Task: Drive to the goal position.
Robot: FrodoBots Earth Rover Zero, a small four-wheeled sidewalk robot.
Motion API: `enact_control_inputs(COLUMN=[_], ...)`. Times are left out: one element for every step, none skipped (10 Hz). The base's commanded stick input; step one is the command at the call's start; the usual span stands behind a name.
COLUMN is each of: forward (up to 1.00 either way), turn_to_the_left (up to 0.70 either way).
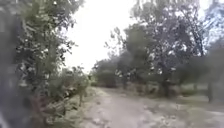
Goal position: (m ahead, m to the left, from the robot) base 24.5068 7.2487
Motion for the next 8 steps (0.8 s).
enact_control_inputs(forward=[0.7, 0.7, 0.7, 0.7, 0.7, 0.7, 0.7, 0.7], turn_to_the_left=[0.01, 0.35, 0.35, 0.35, 0.06, 0.0, 0.0, 0.0])
